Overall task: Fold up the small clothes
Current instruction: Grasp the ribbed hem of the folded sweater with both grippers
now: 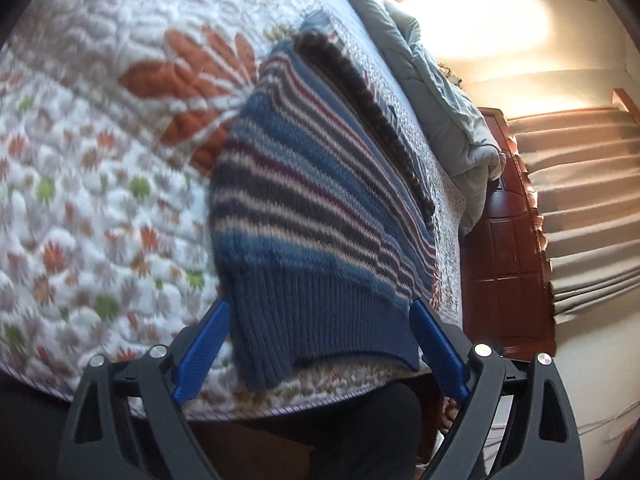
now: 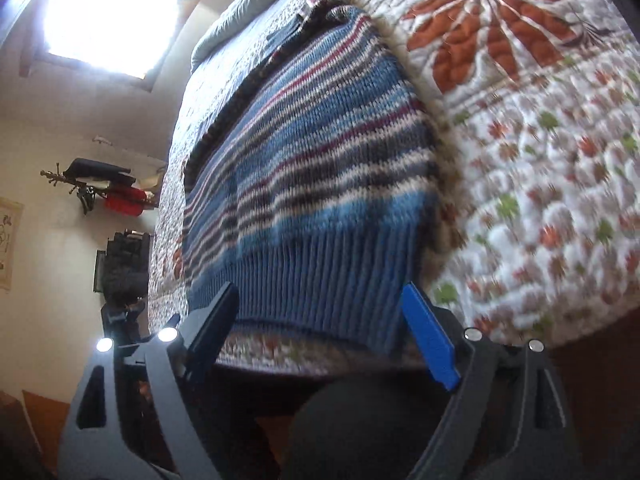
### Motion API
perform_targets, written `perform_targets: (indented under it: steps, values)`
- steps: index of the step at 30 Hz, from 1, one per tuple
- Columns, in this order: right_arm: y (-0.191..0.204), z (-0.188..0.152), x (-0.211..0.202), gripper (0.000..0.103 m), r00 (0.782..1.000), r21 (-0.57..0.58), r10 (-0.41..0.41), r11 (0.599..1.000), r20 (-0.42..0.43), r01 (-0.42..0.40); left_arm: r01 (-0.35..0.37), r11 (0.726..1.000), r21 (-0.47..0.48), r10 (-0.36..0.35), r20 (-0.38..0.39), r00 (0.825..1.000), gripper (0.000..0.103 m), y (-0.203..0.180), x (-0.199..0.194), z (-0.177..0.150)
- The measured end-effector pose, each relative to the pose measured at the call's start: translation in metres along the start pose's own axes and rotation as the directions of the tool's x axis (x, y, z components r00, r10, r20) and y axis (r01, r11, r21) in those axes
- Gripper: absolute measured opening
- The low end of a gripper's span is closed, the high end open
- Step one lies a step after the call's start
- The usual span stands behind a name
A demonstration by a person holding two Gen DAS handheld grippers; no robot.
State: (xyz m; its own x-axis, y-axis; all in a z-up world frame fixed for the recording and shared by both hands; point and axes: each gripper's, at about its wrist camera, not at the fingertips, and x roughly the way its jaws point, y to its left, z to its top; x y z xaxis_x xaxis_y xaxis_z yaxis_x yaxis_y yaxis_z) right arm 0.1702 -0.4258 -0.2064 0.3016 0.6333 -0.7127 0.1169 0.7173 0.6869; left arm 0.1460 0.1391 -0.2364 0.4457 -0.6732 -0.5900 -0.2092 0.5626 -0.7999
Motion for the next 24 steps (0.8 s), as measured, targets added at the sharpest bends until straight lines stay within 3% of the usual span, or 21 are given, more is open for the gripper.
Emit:
perform_targets:
  steps: [9, 16, 22, 24]
  values:
    - [-0.027, -0.013, -0.005, 0.081, 0.997, 0.082, 0.054, 0.995, -0.048, -0.05, -0.025, 0.994, -0.103, 0.006, -0.178, 0.984, 0.091, 0.016, 0.032, -0.016]
    - [-0.036, -0.011, 0.008, 0.066, 0.994, 0.147, 0.067, 0.988, -0.082, -0.055, -0.003, 0.982, -0.187, -0.037, -0.207, 0.978, 0.092, 0.021, 0.049, -0.016]
    - [-0.036, -0.007, 0.015, 0.057, 0.994, 0.141, 0.067, 0.989, -0.088, -0.054, -0.005, 0.98, -0.198, -0.04, -0.225, 0.974, 0.091, 0.018, 0.057, -0.014]
    - [-0.037, -0.005, 0.016, 0.049, 0.995, 0.143, 0.061, 0.989, -0.08, -0.049, -0.011, 0.981, -0.192, -0.033, -0.226, 0.974, 0.09, 0.016, 0.059, -0.015]
